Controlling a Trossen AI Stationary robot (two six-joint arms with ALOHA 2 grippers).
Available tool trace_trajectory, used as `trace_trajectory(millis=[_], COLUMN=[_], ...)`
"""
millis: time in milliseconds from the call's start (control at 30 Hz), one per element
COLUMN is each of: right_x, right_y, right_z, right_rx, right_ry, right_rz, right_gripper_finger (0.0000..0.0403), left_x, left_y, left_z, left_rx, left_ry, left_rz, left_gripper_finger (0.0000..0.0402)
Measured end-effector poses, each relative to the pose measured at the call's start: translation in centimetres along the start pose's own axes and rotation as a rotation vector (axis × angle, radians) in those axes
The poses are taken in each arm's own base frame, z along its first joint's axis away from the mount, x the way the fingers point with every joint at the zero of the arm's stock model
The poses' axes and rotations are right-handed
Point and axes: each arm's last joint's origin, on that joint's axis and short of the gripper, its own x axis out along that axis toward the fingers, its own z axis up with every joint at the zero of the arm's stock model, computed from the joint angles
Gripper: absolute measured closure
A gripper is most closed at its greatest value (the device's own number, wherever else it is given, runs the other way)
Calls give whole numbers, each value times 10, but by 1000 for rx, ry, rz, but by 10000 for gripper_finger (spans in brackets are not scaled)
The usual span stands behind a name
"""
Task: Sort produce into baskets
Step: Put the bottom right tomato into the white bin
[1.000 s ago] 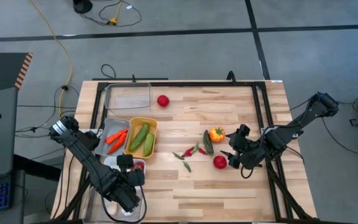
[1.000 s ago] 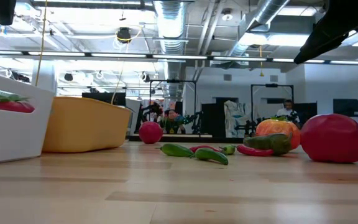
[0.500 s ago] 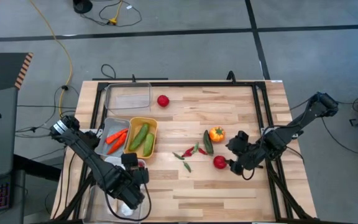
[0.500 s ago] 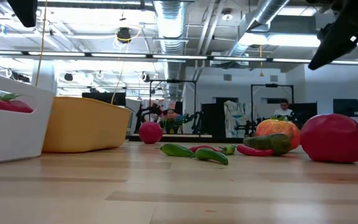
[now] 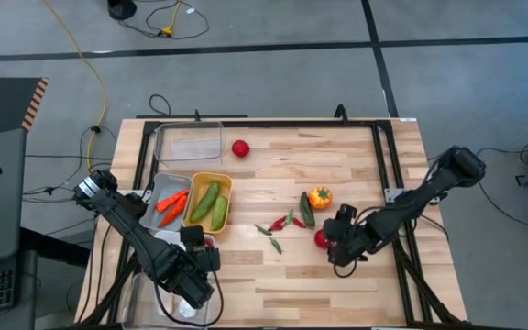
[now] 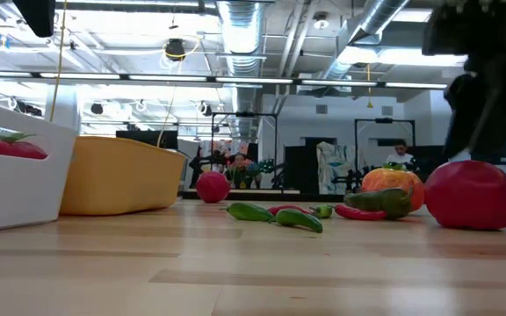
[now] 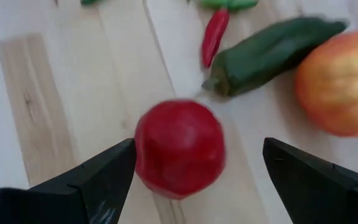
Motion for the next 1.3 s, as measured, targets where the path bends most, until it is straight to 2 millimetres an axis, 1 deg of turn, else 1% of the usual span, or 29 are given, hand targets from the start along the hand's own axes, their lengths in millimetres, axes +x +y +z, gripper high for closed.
trace_trajectory(millis=[133,267,433,600,733,833,933,1133,1300], right_x=[12,25,40,43,39,34,33,32,41], right_y=[6,7,8,8,11,17,26,47,57], right_z=[-2,-4,-5,-4,1,10,21,51,74], right_rx=[-9,-7,4,11,31,52,64,82,74], right_ry=[28,65,117,115,74,18,-74,-346,-573], right_rz=[-7,-46,-73,-74,-24,35,124,329,425], right_gripper_finger=[25,26,38,74,93,93,88,87,86], left_x=[0,0,0,0,0,0,0,-2,-16], left_y=[0,0,-1,-2,-3,-2,-4,-4,6], left_z=[0,0,0,2,2,3,7,20,22], left_rx=[0,-2,-3,-11,-10,-2,-5,68,81], left_ry=[0,-2,-4,-20,-22,-42,-113,-253,-322], left_rz=[0,-3,-5,-22,-27,-11,-1,22,15], left_gripper_finger=[60,60,60,60,60,62,66,75,83])
